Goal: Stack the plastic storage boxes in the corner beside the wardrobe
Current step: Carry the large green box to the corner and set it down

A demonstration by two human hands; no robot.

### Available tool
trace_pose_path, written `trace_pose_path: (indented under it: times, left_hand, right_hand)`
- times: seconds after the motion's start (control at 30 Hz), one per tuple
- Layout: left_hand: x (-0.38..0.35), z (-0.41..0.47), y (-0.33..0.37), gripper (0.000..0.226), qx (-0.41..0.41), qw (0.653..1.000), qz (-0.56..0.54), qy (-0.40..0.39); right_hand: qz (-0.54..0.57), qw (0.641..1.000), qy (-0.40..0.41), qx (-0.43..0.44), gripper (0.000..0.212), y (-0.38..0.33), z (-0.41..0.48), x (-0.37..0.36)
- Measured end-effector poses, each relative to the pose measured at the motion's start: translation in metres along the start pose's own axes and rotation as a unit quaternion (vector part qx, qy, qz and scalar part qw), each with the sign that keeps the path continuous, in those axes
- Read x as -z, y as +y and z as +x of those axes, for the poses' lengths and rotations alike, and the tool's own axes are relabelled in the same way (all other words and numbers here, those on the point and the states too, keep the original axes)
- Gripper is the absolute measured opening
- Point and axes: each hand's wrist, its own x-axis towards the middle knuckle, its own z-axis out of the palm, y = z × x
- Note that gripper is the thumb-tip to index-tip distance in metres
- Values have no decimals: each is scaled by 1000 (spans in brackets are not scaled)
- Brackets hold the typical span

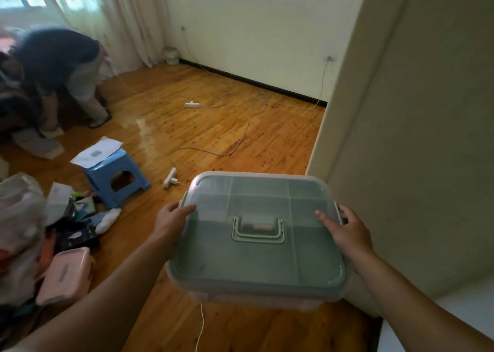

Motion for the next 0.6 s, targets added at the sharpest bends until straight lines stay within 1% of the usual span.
trace_pose_path:
  times: [0.27, 0.6]
  left_hand:
    - [3, 24, 3, 59, 1, 999, -6, 36]
    - [1, 76, 25, 58, 13, 999, -17, 44]
  right_hand:
    - [2, 1000, -28, 14, 75, -16, 31, -21]
    - [-3, 999, -42, 12, 74, -48, 81, -55]
